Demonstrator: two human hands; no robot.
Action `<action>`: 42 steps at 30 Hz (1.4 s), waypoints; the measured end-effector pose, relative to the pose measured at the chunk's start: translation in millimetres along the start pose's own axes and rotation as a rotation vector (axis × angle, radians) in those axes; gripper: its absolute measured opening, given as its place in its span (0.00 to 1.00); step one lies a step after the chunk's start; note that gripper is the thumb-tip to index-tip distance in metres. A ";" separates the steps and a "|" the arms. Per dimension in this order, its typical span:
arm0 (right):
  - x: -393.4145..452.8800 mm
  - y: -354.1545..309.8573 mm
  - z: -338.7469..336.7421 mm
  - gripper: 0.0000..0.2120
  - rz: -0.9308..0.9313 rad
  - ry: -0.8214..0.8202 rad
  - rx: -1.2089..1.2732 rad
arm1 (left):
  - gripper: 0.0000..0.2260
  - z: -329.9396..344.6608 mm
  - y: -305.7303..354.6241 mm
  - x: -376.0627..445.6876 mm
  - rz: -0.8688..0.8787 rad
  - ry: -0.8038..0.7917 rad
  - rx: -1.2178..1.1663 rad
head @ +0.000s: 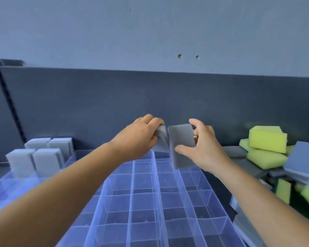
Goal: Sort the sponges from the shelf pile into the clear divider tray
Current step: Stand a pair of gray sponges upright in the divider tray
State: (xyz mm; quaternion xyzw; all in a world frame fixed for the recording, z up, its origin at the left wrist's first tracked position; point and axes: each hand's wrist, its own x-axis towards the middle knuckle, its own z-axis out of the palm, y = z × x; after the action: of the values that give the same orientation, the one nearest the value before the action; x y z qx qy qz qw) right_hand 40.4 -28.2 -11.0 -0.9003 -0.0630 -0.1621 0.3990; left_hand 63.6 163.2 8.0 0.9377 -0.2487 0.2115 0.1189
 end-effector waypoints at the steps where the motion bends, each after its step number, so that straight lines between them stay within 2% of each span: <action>1: -0.5 -9.0 7.6 0.38 -0.005 -0.019 0.010 | 0.16 -6.8 -9.5 -7.2 -0.024 0.008 -0.008; 6: -5.1 -55.3 51.5 0.32 -0.062 -0.096 0.044 | 0.17 -41.9 -53.4 -47.8 -0.077 0.000 0.011; 14: -18.3 -124.6 116.9 0.16 -0.142 -0.126 0.120 | 0.15 -95.1 -118.6 -119.2 -0.230 -0.058 0.026; 20: -29.7 -166.0 160.1 0.21 -0.205 -0.192 0.141 | 0.12 -120.9 -167.8 -168.9 -0.309 -0.082 0.061; 28: -37.4 -202.5 204.8 0.18 -0.248 -0.233 0.160 | 0.11 -139.4 -211.5 -209.1 -0.359 -0.118 0.067; 34: -42.9 -208.9 227.9 0.17 -0.278 -0.259 0.072 | 0.14 -133.9 -223.9 -220.1 -0.375 -0.146 0.032; 42: -45.2 -209.2 238.1 0.17 -0.349 -0.225 -0.061 | 0.13 -126.8 -222.8 -214.7 -0.323 -0.220 0.122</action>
State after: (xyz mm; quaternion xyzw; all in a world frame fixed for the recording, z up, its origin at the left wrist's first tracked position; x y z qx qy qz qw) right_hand 4.7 289.4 -30.2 -0.8997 -0.2574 -0.1289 0.3280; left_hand -33.0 483.1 -4.2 0.9883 -0.0936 0.1006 0.0663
